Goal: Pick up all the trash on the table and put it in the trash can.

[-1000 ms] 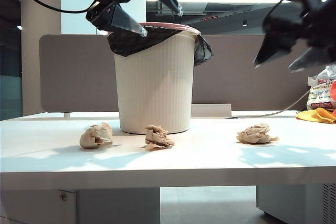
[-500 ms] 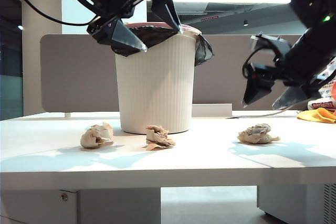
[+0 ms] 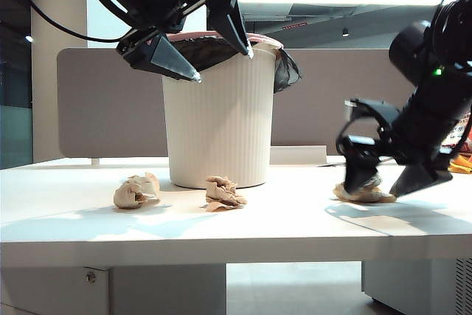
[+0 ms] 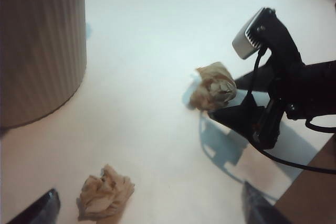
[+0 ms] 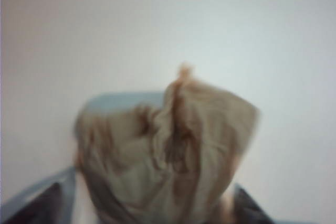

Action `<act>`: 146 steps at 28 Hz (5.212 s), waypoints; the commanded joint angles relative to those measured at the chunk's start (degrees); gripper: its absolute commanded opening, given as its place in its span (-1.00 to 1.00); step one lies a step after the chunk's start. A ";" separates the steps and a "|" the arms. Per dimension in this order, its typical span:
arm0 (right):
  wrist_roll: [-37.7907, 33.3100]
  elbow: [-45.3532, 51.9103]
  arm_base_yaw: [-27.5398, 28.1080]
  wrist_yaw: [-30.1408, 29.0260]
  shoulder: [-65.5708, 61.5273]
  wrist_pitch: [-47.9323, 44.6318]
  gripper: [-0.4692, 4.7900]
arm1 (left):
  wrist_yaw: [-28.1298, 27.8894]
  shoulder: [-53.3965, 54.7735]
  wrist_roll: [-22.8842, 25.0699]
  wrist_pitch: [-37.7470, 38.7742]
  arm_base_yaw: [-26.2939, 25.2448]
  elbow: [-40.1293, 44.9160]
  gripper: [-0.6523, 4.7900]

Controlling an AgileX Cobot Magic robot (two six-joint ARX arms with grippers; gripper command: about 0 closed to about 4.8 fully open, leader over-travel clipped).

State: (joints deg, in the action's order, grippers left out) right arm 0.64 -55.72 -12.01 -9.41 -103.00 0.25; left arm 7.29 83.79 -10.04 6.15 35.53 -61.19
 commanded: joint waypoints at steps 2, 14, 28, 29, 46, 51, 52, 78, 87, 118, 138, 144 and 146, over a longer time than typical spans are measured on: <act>-0.13 -0.61 -0.09 0.31 0.48 3.37 -0.76 | 0.00 -0.22 0.17 0.63 0.04 -0.13 1.00; -0.13 -5.25 -0.09 -0.79 7.89 4.17 -0.79 | 0.00 -0.22 0.17 0.63 0.04 -0.13 1.00; 17.51 -5.53 -3.02 -5.64 5.31 0.31 0.85 | 0.02 -0.24 0.15 0.72 0.04 -0.13 1.00; 17.99 -5.53 -3.10 -5.55 4.74 -0.31 0.85 | 0.02 -0.24 0.15 0.92 0.04 -0.13 1.00; 14.82 -5.60 -3.39 -0.74 -4.90 -5.16 0.83 | 0.35 -0.39 -1.07 5.42 0.04 -0.13 1.00; 12.81 -5.62 -3.41 0.33 -6.16 -6.12 0.30 | 0.04 -0.50 -1.09 6.08 0.04 -0.13 1.00; 12.85 -5.62 -3.41 0.61 -6.14 -6.14 -0.04 | 0.02 -0.50 -1.11 6.19 0.02 -0.13 1.00; 6.78 -34.77 -4.87 -3.80 16.87 -0.13 -0.84 | -4.44 -4.11 -0.81 7.48 -4.79 -20.92 1.00; 4.31 -58.34 -7.63 -5.27 0.94 8.70 -0.84 | -4.44 -4.11 9.70 13.29 -7.58 -31.45 1.00; 4.35 -74.82 -12.85 -4.11 -20.22 19.67 0.87 | -8.76 -3.54 10.91 21.24 -10.40 -31.43 1.00; 10.93 -74.77 -13.84 -1.84 -4.70 43.06 0.98 | -2.95 -4.81 10.88 36.70 -10.38 -31.43 1.00; 9.84 -74.73 -16.00 -1.18 0.37 53.24 0.98 | 2.38 -10.69 8.37 44.78 -10.34 -30.71 1.00; 9.84 -74.71 -17.03 -1.16 1.88 55.89 0.98 | 3.32 -13.25 7.54 45.79 -10.34 -30.14 1.00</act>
State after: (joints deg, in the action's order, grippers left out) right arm 10.92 -130.34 -28.75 -10.72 -101.86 54.02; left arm 9.26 72.14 -1.43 51.16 25.23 -91.74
